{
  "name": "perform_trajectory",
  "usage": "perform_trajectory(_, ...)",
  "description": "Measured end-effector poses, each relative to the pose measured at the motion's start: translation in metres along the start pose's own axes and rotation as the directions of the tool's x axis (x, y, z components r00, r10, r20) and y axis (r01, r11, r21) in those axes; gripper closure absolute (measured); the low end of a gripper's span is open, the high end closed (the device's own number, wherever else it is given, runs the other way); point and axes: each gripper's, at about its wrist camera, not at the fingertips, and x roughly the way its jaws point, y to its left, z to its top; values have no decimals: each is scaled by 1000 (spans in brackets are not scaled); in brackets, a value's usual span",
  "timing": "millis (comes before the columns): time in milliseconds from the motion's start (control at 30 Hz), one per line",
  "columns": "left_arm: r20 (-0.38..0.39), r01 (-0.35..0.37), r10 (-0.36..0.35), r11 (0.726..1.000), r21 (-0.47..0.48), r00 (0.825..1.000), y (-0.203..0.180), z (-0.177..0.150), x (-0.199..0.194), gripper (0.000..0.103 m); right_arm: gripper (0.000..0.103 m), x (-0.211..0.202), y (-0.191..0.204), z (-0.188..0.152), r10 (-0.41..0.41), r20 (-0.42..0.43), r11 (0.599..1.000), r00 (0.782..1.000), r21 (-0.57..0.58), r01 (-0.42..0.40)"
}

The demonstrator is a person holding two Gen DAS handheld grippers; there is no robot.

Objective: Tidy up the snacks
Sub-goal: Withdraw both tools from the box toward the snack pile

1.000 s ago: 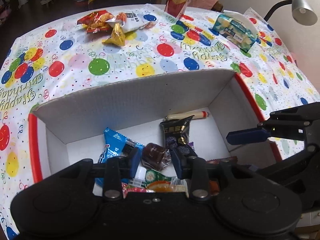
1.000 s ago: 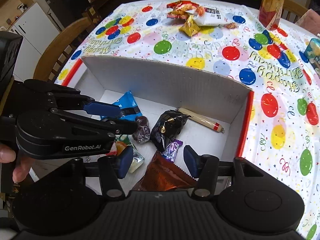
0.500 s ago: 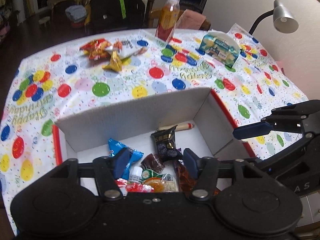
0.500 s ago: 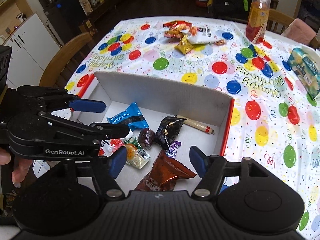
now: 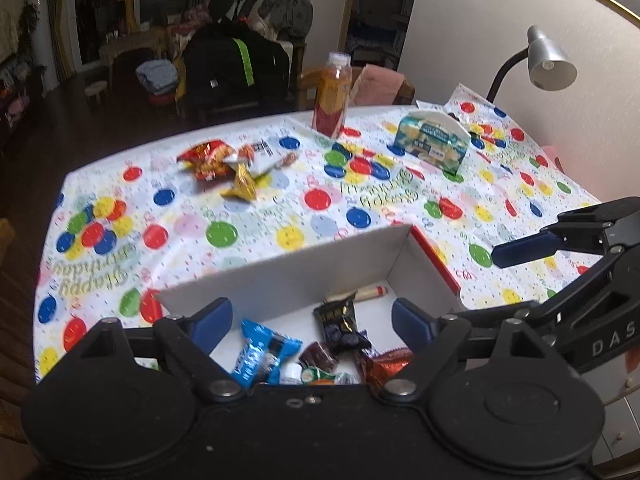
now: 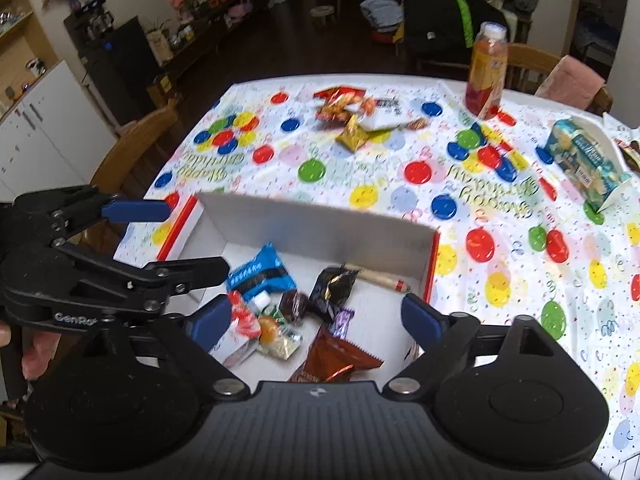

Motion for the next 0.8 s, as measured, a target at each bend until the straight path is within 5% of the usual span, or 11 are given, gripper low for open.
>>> perform_trajectory(300, 56, -50, 50, 999, 8, 997, 3, 19, -3, 1, 0, -9, -11, 27, -6, 71, 1000, 997, 20, 5)
perform_trajectory(800, 83, -88, 94, 994, -71, 992, 20, 91, 47, 1, 0, 9, -69, 116, -27, 165, 999, 986, -26, 31)
